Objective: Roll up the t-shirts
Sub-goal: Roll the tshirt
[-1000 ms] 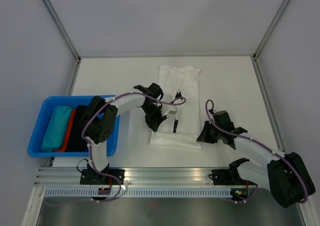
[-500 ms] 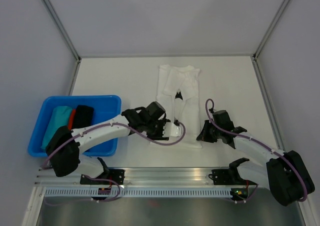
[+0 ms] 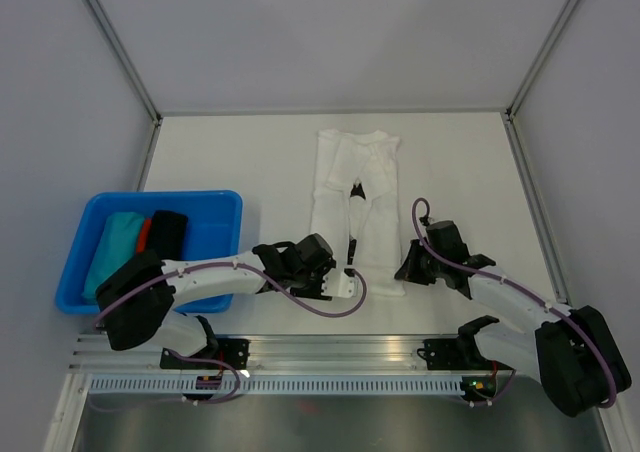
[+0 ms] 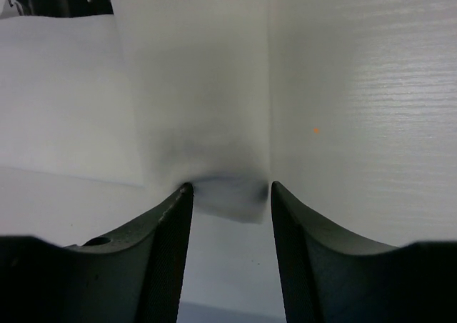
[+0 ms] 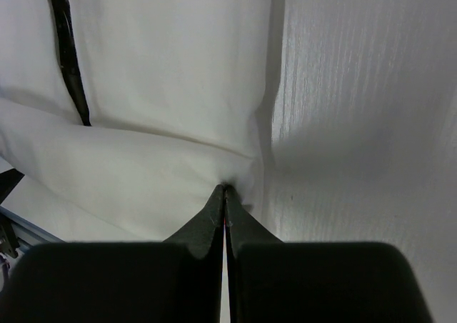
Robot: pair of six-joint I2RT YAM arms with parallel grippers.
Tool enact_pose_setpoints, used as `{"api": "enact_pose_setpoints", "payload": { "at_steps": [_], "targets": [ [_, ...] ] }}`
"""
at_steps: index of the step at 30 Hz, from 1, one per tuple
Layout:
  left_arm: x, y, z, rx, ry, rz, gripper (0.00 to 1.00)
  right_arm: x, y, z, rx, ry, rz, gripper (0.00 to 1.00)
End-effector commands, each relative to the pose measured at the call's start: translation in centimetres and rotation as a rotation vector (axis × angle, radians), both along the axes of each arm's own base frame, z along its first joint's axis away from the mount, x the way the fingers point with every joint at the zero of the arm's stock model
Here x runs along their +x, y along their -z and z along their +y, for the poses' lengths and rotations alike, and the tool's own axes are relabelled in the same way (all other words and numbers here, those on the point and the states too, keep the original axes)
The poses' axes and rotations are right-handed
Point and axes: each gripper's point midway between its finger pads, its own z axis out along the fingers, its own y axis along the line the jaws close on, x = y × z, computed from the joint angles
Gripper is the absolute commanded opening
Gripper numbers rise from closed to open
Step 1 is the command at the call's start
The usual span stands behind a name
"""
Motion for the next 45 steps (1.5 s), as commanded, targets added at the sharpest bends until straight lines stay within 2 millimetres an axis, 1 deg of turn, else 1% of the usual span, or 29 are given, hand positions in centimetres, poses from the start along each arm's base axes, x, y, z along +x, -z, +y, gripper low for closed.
{"api": "enact_pose_setpoints", "payload": {
  "at_steps": [1, 4, 6, 8, 9, 10, 11, 12, 13, 14, 15, 17, 18, 19, 21, 22, 23, 25, 26, 27, 28, 29, 30, 33, 34, 38, 39, 42, 45],
  "targets": [
    [-0.5, 0.6, -1.3, -0.047, -0.018, 0.04, 0.53, 0.0, 0.1, -0.6, -0.027, 0.02, -0.017, 0.0],
    [-1.3, 1.4, -1.4, -0.044, -0.021, 0.09, 0.5, 0.4, -0.6, -0.3, -0.011, 0.016, -0.04, 0.0],
    [-1.4, 1.7, -1.3, -0.036, -0.024, 0.095, 0.49, 0.8, -1.1, -0.2, -0.008, -0.002, -0.063, 0.05],
    [-1.2, 2.0, -1.3, -0.026, -0.029, 0.096, 0.35, 1.6, -2.4, 0.1, -0.006, -0.027, -0.11, 0.1],
    [-0.9, 2.2, -1.3, -0.019, -0.042, 0.09, 0.26, 1.8, -2.9, 0.1, -0.021, -0.06, -0.141, 0.17],
    [-0.7, 2.2, -1.5, -0.018, -0.057, 0.094, 0.13, 2.6, -4.4, 0.4, -0.018, -0.085, -0.2, 0.2],
    [-0.5, 2.1, -1.6, -0.02, -0.067, 0.098, 0.08, 3.0, -5.3, 0.6, -0.017, -0.109, -0.235, 0.23],
    [-0.4, 2.1, -1.5, -0.021, -0.076, 0.109, 0.03, 3.4, -6.5, 0.6, -0.032, -0.152, -0.305, 0.3],
    [-0.3, 1.9, -1.7, -0.029, -0.081, 0.117, 0.02, 4.1, -8.2, 0.8, -0.031, -0.17, -0.363, 0.33],
    [-0.4, 1.9, -1.7, -0.033, -0.08, 0.13, 0.02, 4.4, -8.9, 0.8, -0.036, -0.188, -0.399, 0.36],
    [-0.2, 1.8, -1.5, -0.041, -0.087, 0.149, 0.02, 4.6, -10.3, 1.0, -0.032, -0.213, -0.456, 0.41],
    [0.3, 1.2, -1.1, -0.051, -0.112, 0.186, 0.02, 4.8, -11.8, 1.2, -0.062, -0.311, -0.56, 0.44],
    [0.0, 0.8, -1.4, -0.074, -0.103, 0.232, 0.02, 4.4, -12.9, 1.6, -0.055, -0.372, -0.614, 0.45],
    [0.3, -0.1, -1.9, -0.1, -0.105, 0.253, 0.02, 4.7, -13.9, 1.6, -0.098, -0.444, -0.704, 0.46],
    [-0.1, -1.0, -1.5, -0.123, -0.11, 0.355, 0.02, 4.0, -15.2, 2.0, -0.12, -0.571, -0.824, 0.5],
    [0.3, -1.8, -1.9, -0.144, -0.105, 0.37, 0.02, 3.3, -15.3, 2.5, -0.116, -0.652, -0.865, 0.51],
    [-0.1, -2.0, -1.6, -0.137, -0.098, 0.4, 0.02, 3.1, -15.3, 2.4, -0.168, -0.745, -0.931, 0.52],
    [0.1, -1.9, -1.7, -0.143, -0.098, 0.427, 0.02, 1.6, -13.1, 2.0, -0.219, -0.88, -0.902, 0.55],
    [0.0, -1.9, -1.6, -0.139, -0.096, 0.434, 0.02, 0.9, -11.9, 1.9, -0.282, -1.001, -0.924, 0.6],
    [0.0, -1.8, -1.6, -0.143, -0.098, 0.446, 0.02, -0.5, -10.1, 1.4, -0.303, -1.068, -0.86, 0.63],
    [0.0, -1.7, -1.7, -0.139, -0.104, 0.457, 0.02, -1.3, -8.8, 1.2, -0.322, -1.114, -0.838, 0.65],
    [0.0, -1.7, -1.7, -0.14, -0.11, 0.46, 0.02, -2.2, -8.1, 1.6, -0.343, -1.175, -0.842, 0.66],
    [0.0, -1.6, -1.7, -0.138, -0.112, 0.463, 0.02, -2.5, -8.0, 1.9, -0.355, -1.208, -0.861, 0.67],
    [0.1, -1.5, -1.7, -0.133, -0.119, 0.467, 0.02, -3.2, -6.2, 2.0, -0.403, -1.272, -0.845, 0.67],
    [0.2, -1.5, -1.7, -0.132, -0.121, 0.466, 0.02, -3.8, -5.1, 1.9, -0.406, -1.32, -0.819, 0.68],
    [0.2, -1.4, -1.8, -0.13, -0.129, 0.471, 0.02, -4.1, -3.5, 2.2, -0.427, -1.363, -0.776, 0.68],
    [0.2, -1.4, -1.8, -0.131, -0.13, 0.471, 0.02, -3.1, -2.9, 1.9, -0.484, -1.341, -0.758, 0.7],
    [0.2, -1.4, -1.6, -0.129, -0.134, 0.472, 0.02, -2.5, -1.5, 1.9, -0.526, -1.331, -0.739, 0.69],
    [0.4, -1.5, -1.5, -0.13, -0.14, 0.47, 0.02, -2.2, -0.5, 2.0, -0.54, -1.324, -0.724, 0.63]
  ]
}}
